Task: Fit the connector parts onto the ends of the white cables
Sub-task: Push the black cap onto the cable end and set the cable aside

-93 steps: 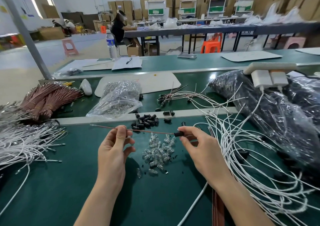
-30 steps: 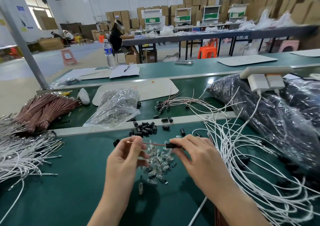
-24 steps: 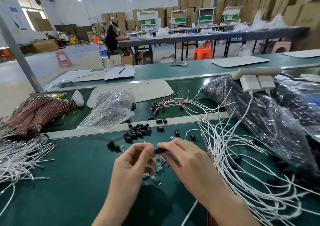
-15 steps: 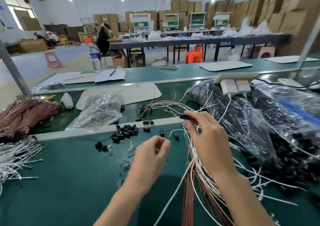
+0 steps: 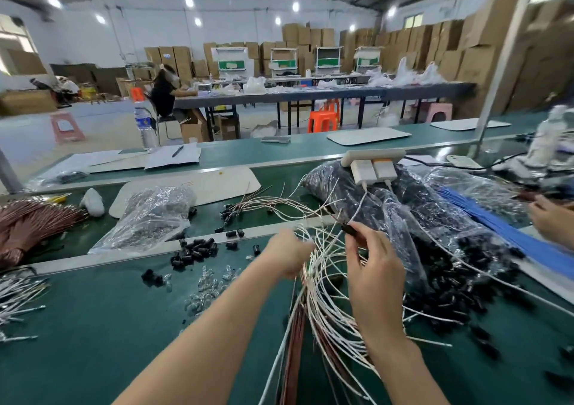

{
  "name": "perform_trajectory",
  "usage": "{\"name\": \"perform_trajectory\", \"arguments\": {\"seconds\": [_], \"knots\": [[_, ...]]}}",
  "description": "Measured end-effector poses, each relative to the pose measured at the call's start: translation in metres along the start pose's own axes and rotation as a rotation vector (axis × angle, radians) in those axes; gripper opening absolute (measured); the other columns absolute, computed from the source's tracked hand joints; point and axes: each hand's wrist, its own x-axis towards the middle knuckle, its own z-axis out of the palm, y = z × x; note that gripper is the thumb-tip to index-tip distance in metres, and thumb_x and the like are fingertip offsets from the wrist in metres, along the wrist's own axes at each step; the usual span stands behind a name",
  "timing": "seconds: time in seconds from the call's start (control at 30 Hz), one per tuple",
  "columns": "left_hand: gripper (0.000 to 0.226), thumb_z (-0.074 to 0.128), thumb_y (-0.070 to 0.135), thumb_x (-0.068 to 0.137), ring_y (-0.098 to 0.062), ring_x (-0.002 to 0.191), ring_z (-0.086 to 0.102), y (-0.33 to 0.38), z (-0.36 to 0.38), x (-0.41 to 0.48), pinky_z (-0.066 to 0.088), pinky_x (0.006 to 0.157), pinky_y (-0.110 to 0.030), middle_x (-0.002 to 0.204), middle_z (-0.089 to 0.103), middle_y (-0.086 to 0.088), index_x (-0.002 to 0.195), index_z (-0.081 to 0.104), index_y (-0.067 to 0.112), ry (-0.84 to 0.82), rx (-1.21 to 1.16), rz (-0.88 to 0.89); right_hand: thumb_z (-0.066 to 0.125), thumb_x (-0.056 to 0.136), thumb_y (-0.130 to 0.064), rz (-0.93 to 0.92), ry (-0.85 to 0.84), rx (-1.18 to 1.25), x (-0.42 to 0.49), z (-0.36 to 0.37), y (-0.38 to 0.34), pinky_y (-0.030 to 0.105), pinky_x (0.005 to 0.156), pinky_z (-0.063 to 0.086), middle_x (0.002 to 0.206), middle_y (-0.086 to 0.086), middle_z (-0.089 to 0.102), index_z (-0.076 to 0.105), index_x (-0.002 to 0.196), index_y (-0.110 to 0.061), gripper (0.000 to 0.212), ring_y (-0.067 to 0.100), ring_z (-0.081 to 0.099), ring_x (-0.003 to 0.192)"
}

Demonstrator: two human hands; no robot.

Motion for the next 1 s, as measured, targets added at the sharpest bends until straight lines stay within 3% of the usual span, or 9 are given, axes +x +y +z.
{"name": "perform_trajectory", "arguments": {"seconds": [0.1,0.2,0.27,0.4,0.6,0.7,0.8,0.9,1.0], "knots": [[0.024,0.051,0.024,0.099,-0.012,0.046,0.045,0.026,-0.031,-0.009,0.041,0.048,-0.019,0.056,0.052,0.004,0.081,0.058,0.01,0.186,-0.247,0.163,0.052,0.102,-0.026,0.094,0.018,0.085,-0.004,0.001,0.0,0.012,0.09,0.042,0.116,0.0,0.067,0.062,0.126,-0.015,0.028,0.011,0.061,0.103],[0.019,0.053,0.025,0.099,-0.018,0.059,0.051,0.05,-0.066,-0.021,0.048,0.058,-0.033,0.071,0.058,-0.001,0.09,0.059,0.01,0.324,-0.338,0.312,0.053,0.102,-0.027,0.118,0.072,0.115,-0.011,0.004,-0.005,0.002,0.089,0.04,0.116,-0.001,0.067,0.06,0.126,-0.014,0.028,0.01,0.062,0.103],[0.016,0.054,0.025,0.1,-0.017,0.057,0.055,0.054,-0.09,-0.027,0.051,0.058,-0.035,0.073,0.06,-0.003,0.09,0.057,0.013,0.347,-0.344,0.351,0.053,0.102,-0.026,0.095,0.08,0.134,-0.013,0.005,-0.01,0.018,0.094,0.05,0.116,0.0,0.067,0.059,0.126,-0.012,0.029,0.012,0.064,0.105],[0.019,0.053,0.019,0.102,-0.011,0.047,0.063,0.013,-0.134,-0.041,0.056,0.053,-0.028,0.076,0.062,-0.009,0.091,0.059,0.005,0.454,-0.65,0.204,0.056,0.1,-0.022,0.041,0.089,0.119,-0.009,0.006,-0.017,0.03,0.091,0.055,0.113,0.003,0.068,0.062,0.123,-0.009,0.027,0.015,0.065,0.102],[0.021,0.053,0.009,0.101,-0.016,0.051,0.069,-0.13,-0.129,-0.08,0.057,0.048,-0.024,0.066,0.068,-0.015,0.093,0.058,-0.008,0.517,-1.043,-0.18,0.062,0.097,-0.015,-0.023,-0.12,0.159,-0.017,0.029,-0.037,0.001,0.089,0.042,0.108,-0.007,0.066,0.066,0.12,-0.013,0.023,0.006,0.063,0.095],[0.027,0.055,0.018,0.102,-0.024,0.059,0.068,-0.186,-0.111,-0.097,0.063,0.07,-0.041,0.083,0.066,-0.019,0.106,0.058,-0.008,0.605,-0.842,-0.337,0.064,0.097,-0.014,-0.075,-0.235,0.151,-0.027,0.049,-0.049,0.009,0.09,0.045,0.106,-0.009,0.066,0.066,0.119,-0.015,0.023,0.005,0.062,0.095],[0.047,0.056,0.034,0.1,-0.02,0.083,0.061,-0.209,-0.098,-0.117,0.051,0.093,-0.043,0.119,0.057,-0.015,0.136,0.05,0.005,0.736,-0.327,-0.314,0.063,0.097,-0.015,-0.112,-0.323,0.134,-0.031,0.067,-0.055,0.007,0.092,0.04,0.111,-0.004,0.068,0.065,0.122,-0.013,0.025,0.006,0.062,0.098],[0.037,0.054,0.037,0.099,-0.003,0.081,0.056,-0.198,-0.081,-0.127,0.043,0.085,-0.037,0.119,0.048,0.001,0.132,0.051,0.021,0.791,-0.065,-0.09,0.063,0.098,-0.016,-0.123,-0.372,0.12,-0.031,0.08,-0.058,0.013,0.094,0.042,0.114,-0.002,0.068,0.064,0.125,-0.012,0.027,0.007,0.062,0.101],[0.03,0.052,0.036,0.101,-0.009,0.094,0.059,-0.184,-0.065,-0.112,0.049,0.088,-0.037,0.117,0.051,0.006,0.128,0.055,0.023,0.712,0.1,0.046,0.062,0.098,-0.016,-0.119,-0.399,0.107,-0.033,0.088,-0.055,0.013,0.093,0.041,0.114,-0.003,0.067,0.064,0.125,-0.014,0.027,0.009,0.062,0.103]]}}
